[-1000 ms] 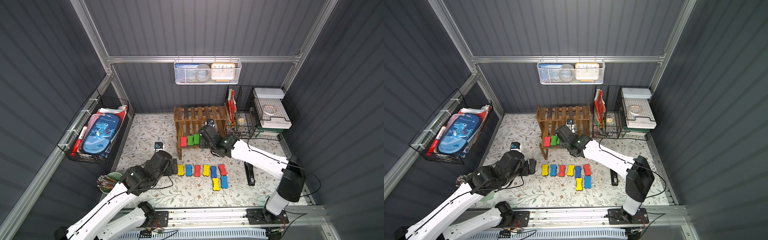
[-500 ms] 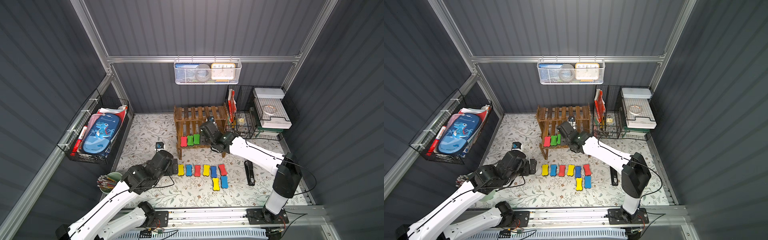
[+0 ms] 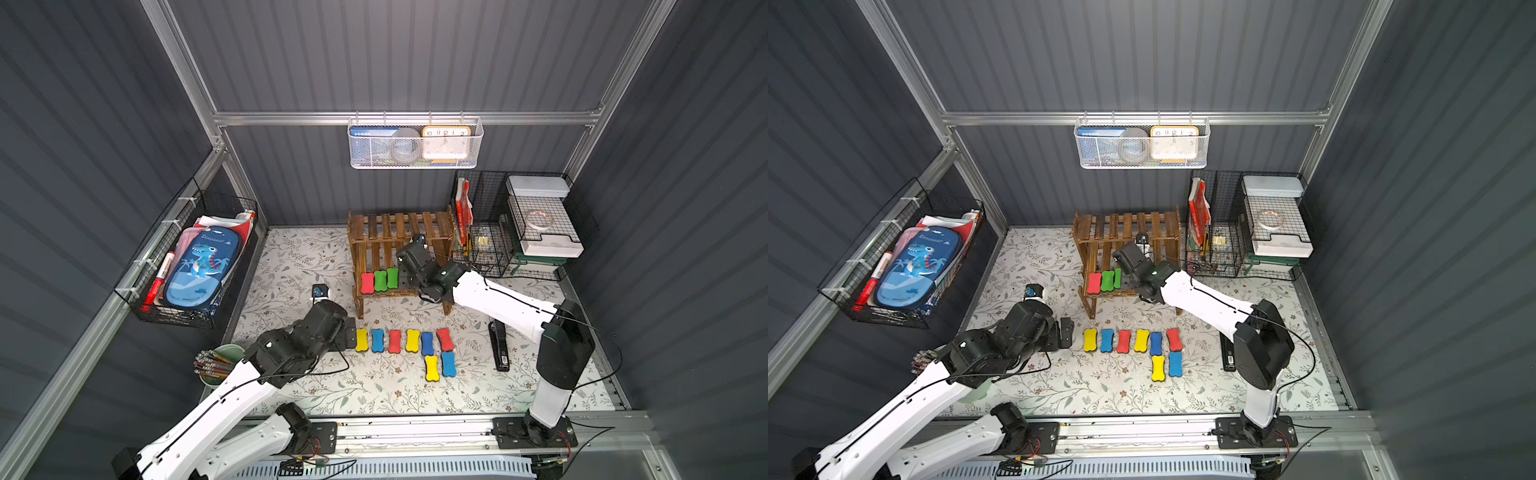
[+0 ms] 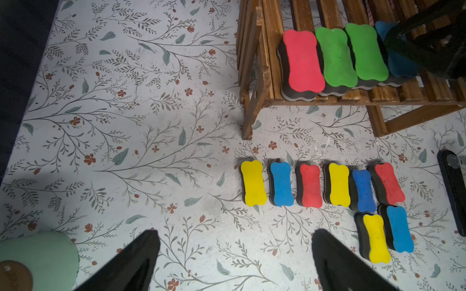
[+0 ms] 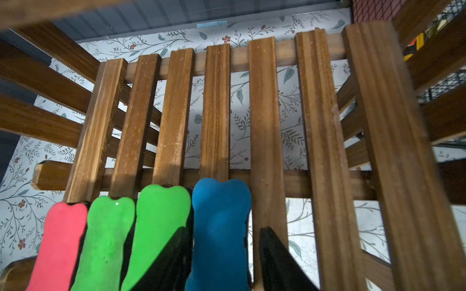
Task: Remove the whiteboard erasers from the shelf
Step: Pick up the whiteboard eraser from the shelf.
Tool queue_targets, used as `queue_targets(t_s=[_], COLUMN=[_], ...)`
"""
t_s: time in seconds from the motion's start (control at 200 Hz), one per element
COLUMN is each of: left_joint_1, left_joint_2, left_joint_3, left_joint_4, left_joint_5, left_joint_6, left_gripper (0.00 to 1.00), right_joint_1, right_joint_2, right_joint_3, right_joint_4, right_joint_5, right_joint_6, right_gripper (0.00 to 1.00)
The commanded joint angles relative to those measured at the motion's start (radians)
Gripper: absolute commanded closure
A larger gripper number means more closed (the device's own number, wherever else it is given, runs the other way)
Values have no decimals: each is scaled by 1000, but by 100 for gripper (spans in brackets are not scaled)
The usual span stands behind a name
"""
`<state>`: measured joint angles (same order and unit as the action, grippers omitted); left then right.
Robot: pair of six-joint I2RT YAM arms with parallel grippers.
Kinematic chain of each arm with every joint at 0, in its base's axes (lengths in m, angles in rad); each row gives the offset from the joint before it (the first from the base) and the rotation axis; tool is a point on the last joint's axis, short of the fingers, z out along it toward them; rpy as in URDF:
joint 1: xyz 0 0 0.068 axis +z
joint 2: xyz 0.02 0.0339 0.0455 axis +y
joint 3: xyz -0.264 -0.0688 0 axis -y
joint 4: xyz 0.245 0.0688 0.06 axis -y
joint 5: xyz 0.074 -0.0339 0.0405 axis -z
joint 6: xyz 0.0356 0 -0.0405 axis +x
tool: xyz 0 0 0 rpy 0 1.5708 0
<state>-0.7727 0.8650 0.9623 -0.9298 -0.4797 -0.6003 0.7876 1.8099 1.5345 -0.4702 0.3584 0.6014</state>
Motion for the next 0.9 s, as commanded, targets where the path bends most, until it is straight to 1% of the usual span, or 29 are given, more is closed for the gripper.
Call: queue_targets(t_s=[0.0,0.24,0.545,0.895], left_joint_1=[-3,-3,-3,-3], left_joint_2=[1,2,8,13], left_joint_3=[9,6,6,5], left_joint_4=[-21,-20,-13,-12], left_joint_5=[-13,-14,-7,-3], left_joint_6=[-9,-10,-12,-12], left_gripper=[1,1,1,1], right_joint_1=[-8,-13,-11,-12], right_joint_2=[8,3,-62,-8], right_joint_3=[-21,-29,-40,-31], right_joint_4=[-1,9,10,10], right_joint_5=[-9,-25,-15,-53], right_joint_6=[15,14,-4,10], right_gripper=[51,51,51,49])
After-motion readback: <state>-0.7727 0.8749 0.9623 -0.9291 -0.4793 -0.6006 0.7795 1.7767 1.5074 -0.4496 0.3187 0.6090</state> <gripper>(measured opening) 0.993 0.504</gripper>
